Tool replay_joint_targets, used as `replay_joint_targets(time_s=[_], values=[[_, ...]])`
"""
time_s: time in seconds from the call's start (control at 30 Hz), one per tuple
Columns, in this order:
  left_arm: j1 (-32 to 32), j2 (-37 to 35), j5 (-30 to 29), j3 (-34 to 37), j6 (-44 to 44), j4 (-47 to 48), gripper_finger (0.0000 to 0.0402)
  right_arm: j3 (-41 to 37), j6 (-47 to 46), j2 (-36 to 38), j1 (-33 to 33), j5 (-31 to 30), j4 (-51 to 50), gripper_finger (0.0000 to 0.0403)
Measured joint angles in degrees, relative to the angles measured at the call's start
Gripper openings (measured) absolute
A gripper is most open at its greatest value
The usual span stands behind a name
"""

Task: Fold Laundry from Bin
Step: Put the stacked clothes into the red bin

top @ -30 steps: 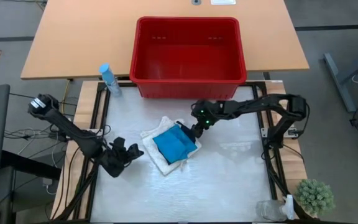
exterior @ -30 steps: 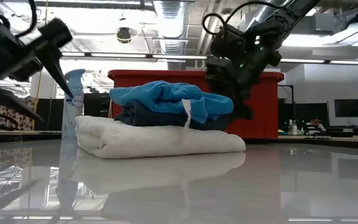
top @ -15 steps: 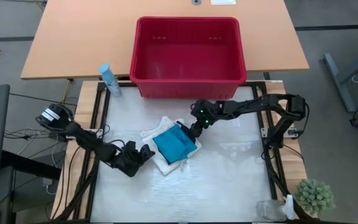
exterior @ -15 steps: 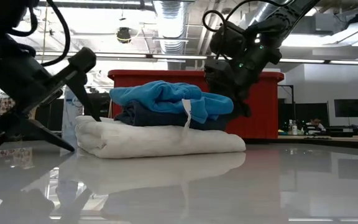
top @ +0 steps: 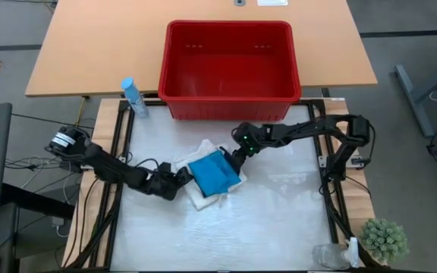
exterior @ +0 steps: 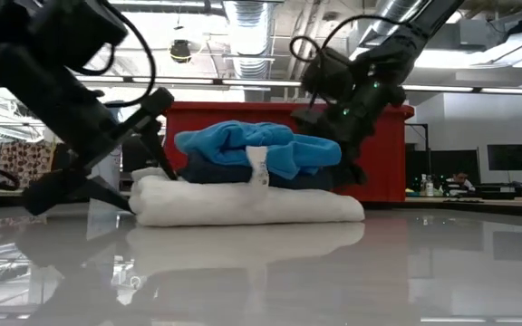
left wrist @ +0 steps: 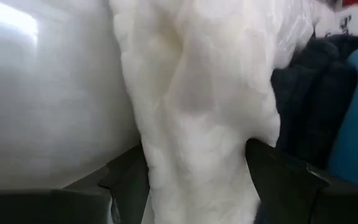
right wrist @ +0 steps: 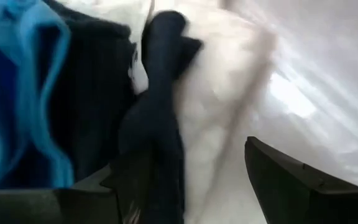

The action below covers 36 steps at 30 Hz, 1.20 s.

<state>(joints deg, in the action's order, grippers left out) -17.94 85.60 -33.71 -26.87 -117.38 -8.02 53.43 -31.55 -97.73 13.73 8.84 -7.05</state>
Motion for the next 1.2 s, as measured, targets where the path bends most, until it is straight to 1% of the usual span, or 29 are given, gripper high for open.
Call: replay_joint_targets(time_s=[0.13,0.27,0.4,0.5,0.57,0.63,0.7,0.8,0.83,0.87,1.0,1.1,1.2], values=[[3.72,0.00,2.01,0.00,6.12,-2.21,0.0248,-0.04,-1.79,-3.89,-0.76,2.58,3.69,0.0272],[6.84,0.87,3.41,0.00,10.06,-4.05,0.0248,0.07,-5.21,-7.00,-1.59,4.20,7.77,0.0272],[9.18,4.54,6.44,0.00,13.36,-10.36,0.0248,0.24,-9.94,-9.12,-2.48,4.49,11.86,0.0271],[10.37,6.78,8.50,-0.06,14.81,-14.09,0.0239,0.24,-10.93,-9.23,-2.99,4.07,12.93,0.0260],[11.00,7.20,9.88,-0.16,14.79,-14.21,0.0218,0.24,-13.01,-9.26,-3.03,3.38,12.90,0.0242],[11.78,7.30,11.13,-0.17,15.09,-13.83,0.0183,0.24,-14.54,-9.30,-3.03,3.23,12.85,0.0210],[12.69,7.34,12.62,-0.20,15.82,-13.80,0.0137,0.23,-15.55,-9.38,-2.97,3.17,12.64,0.0165],[13.89,7.37,14.69,-0.20,17.41,-14.02,0.0062,0.22,-15.65,-9.38,-2.97,3.27,12.61,0.0087],[14.22,7.37,15.38,-0.17,17.96,-14.09,0.0040,0.22,-15.63,-9.38,-2.97,3.35,12.67,0.0069],[14.47,7.39,15.83,-0.17,18.42,-14.18,0.0028,0.22,-15.66,-9.38,-2.97,3.61,12.84,0.0067],[15.43,6.34,18.14,0.02,18.93,-15.09,0.0028,0.55,-15.65,-9.24,-2.30,6.76,13.24,0.0067],[15.92,4.02,19.02,0.10,19.46,-14.67,0.0028,1.51,-15.55,-8.50,-2.03,7.52,12.04,0.0067],[16.91,1.85,18.69,0.19,20.43,-14.04,0.0028,3.53,-14.91,-7.05,-1.99,7.59,9.67,0.0067]])
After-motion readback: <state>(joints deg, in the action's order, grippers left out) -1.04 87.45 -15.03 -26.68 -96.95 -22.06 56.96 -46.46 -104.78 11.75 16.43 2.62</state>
